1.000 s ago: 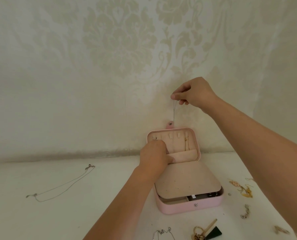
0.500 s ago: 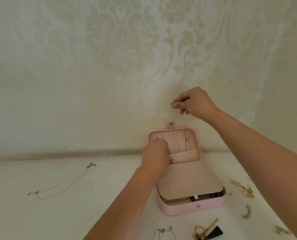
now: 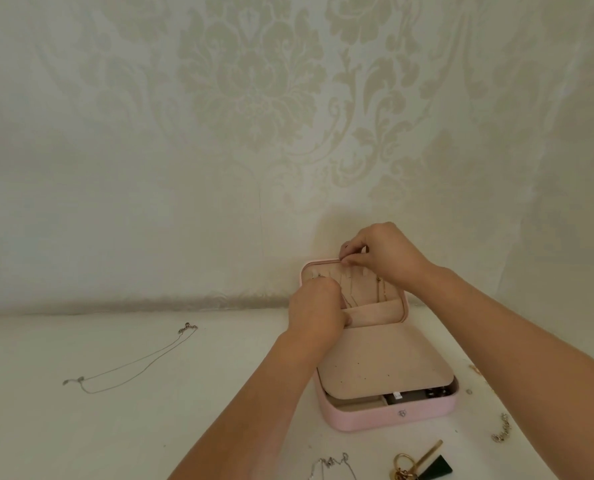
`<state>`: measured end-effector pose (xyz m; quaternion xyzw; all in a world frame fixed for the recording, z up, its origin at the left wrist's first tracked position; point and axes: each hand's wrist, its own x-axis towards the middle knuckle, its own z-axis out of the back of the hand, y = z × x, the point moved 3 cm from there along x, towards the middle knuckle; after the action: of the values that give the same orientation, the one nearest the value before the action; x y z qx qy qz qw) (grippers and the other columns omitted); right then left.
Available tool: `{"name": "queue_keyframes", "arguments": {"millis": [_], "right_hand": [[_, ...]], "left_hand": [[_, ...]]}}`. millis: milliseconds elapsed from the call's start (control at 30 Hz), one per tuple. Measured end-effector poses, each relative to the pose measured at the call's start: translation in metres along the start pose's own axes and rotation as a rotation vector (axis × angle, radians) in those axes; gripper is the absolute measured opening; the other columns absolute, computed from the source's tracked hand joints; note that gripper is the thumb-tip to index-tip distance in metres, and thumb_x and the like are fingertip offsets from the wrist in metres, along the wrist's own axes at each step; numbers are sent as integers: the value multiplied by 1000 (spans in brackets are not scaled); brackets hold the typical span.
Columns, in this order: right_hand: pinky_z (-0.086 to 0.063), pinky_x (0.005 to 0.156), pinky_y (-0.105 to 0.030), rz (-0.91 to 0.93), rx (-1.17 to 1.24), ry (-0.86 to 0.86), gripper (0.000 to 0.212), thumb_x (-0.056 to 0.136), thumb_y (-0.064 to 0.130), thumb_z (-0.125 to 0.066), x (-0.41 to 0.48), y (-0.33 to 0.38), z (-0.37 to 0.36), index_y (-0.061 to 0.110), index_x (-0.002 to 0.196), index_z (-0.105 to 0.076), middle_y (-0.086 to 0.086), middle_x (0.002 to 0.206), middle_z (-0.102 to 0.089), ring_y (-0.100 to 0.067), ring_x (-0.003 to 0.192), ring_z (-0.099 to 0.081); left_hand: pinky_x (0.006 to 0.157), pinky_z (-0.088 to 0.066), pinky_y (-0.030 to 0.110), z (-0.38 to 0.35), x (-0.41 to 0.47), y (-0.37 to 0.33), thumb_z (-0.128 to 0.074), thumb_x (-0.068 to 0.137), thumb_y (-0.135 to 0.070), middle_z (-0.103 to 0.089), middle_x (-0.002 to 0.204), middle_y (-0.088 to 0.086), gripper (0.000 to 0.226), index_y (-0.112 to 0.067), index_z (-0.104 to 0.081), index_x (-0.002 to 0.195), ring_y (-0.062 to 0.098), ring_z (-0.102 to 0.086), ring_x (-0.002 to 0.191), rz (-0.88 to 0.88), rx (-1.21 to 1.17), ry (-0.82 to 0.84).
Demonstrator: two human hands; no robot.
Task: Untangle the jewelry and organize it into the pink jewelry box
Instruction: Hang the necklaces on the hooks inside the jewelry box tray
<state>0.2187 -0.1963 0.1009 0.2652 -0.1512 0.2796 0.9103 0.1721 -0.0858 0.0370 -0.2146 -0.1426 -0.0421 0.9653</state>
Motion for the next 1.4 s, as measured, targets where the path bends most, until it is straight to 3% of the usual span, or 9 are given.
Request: {"name": "queue_keyframes", "arguments": {"millis": [100, 267, 433, 633, 933, 1000, 1167, 1300, 1400], "right_hand": [[-40, 65, -18, 19, -25, -40, 10, 77, 6, -72, -5, -4, -6, 4, 86, -77, -6, 78, -71, -9, 63, -52], [-40, 67, -25, -33, -60, -107, 11, 77, 13, -74, -4, -10, -13, 10, 87, -76, -4, 83, -72, -12, 69, -54], [-51, 74, -34, -30, -51, -117, 3, 73, 10, -75, 2, -7, -18, 8, 75, -74, -3, 81, -73, -18, 76, -66], [-48, 68, -31, -147, -122, -172, 6, 74, 17, -75, -1, -7, -20, 12, 76, -75, -4, 79, -71, -21, 76, -63], [-36, 51, -28, -268, -164, -143, 17, 76, 27, -75, 1, -7, -17, 10, 75, -74, -14, 72, -67, -26, 67, -58], [-33, 49, -28, -293, -168, -149, 19, 79, 26, -73, 0, -10, -20, 8, 72, -72, -14, 68, -64, -27, 64, -57], [-45, 60, -30, -369, -80, -190, 26, 81, 30, -72, -4, -19, -23, 11, 64, -68, -14, 64, -65, -29, 65, -63], [-49, 63, -32, -424, -83, -203, 26, 82, 28, -71, -3, -19, -23, 4, 73, -70, -16, 70, -67, -32, 70, -65], [-49, 64, -31, -443, -97, -198, 21, 79, 22, -73, -3, -19, -22, 1, 80, -71, -15, 77, -68, -31, 75, -65]], "left_hand": [[70, -46, 29, 0, 0, 0, -72, 77, -21, -64, 99, 6, 19, -8, -67, 91, 21, -60, 89, -5, 9, -4], [71, -47, 30, -1, 1, 0, -72, 77, -21, -64, 100, 6, 18, -10, -68, 92, 22, -60, 91, -1, 8, 10], [74, -45, 31, 0, 0, -1, -71, 79, -19, -62, 105, 5, 27, -14, -61, 104, 22, -58, 97, -17, -32, 2], [66, -38, 30, 2, -1, -2, -70, 79, -16, -59, 105, 6, 54, -19, -42, 125, 25, -58, 95, -27, -69, -19], [64, -36, 30, 0, -1, -1, -69, 77, -14, -61, 101, 7, 67, -25, -35, 135, 26, -58, 97, -37, -69, -35], [65, -37, 29, -1, 0, 0, -68, 78, -14, -61, 102, 7, 68, -24, -34, 136, 26, -59, 96, -36, -71, -33], [70, -42, 32, -4, 1, 1, -70, 77, -15, -61, 107, 9, 70, -22, -33, 137, 28, -59, 100, -36, -67, -21], [70, -41, 31, -3, 1, 1, -70, 78, -17, -61, 108, 8, 64, -19, -38, 133, 28, -59, 99, -26, -59, -13], [69, -41, 30, -3, 1, 2, -70, 78, -18, -61, 106, 7, 45, -17, -50, 119, 25, -58, 98, -20, -54, 0]]}}
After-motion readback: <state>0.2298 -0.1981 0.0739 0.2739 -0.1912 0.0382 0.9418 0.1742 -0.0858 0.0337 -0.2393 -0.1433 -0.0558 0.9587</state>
